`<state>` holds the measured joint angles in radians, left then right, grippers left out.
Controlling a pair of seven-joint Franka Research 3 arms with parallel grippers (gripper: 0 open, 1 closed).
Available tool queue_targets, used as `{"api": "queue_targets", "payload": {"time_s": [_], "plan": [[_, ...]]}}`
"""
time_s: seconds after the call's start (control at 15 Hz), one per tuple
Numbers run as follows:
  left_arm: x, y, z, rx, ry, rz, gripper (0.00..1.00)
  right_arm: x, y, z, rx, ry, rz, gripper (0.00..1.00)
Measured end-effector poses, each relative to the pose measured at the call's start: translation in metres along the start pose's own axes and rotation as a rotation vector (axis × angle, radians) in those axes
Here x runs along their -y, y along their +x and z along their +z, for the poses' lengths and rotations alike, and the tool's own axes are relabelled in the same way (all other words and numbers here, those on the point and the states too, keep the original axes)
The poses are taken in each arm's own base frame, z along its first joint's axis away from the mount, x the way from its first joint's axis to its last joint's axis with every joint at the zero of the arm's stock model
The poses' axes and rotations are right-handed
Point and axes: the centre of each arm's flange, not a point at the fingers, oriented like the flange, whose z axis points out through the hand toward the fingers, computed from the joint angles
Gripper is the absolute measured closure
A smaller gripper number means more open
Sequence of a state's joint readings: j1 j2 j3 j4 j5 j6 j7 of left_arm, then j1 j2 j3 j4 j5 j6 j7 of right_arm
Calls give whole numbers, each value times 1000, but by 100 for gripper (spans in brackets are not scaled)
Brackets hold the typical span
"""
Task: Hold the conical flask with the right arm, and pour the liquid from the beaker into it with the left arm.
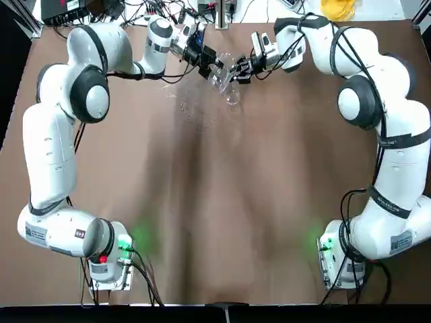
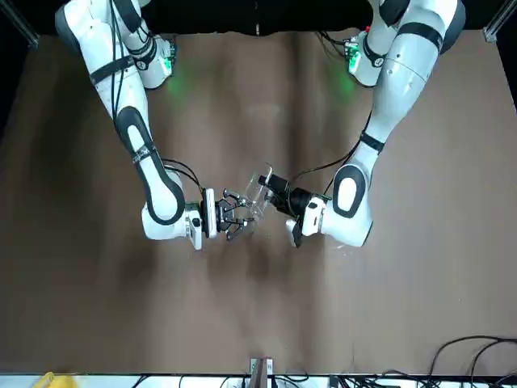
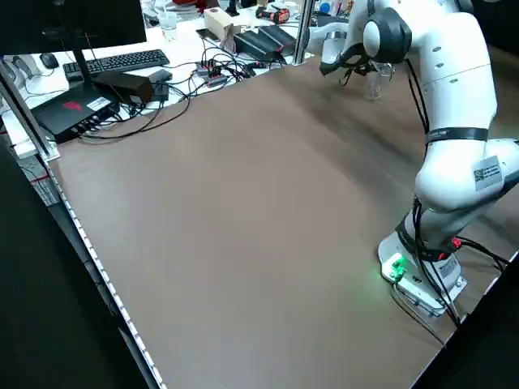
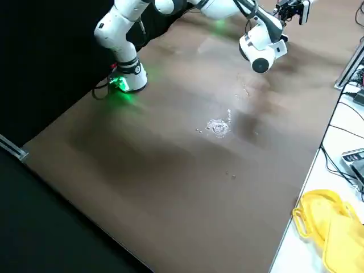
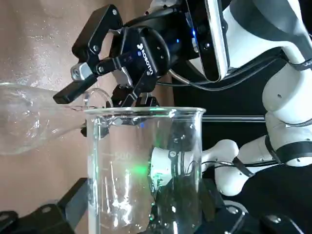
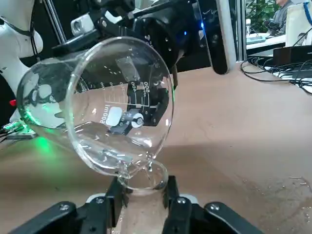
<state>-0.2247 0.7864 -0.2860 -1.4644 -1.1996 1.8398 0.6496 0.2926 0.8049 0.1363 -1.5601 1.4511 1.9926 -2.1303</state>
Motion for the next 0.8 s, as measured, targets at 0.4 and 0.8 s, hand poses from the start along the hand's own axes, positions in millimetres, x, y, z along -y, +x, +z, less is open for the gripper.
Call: {"api": "queue_targets", "payload": {"time_s": [0.4, 0.8], "plan": [[-1, 0, 1, 1, 0, -11, 3, 0, 0, 0, 0, 0, 0, 61], [-1, 0, 2, 3, -1, 79, 3, 0, 0, 0, -1, 0, 0, 61]]}}
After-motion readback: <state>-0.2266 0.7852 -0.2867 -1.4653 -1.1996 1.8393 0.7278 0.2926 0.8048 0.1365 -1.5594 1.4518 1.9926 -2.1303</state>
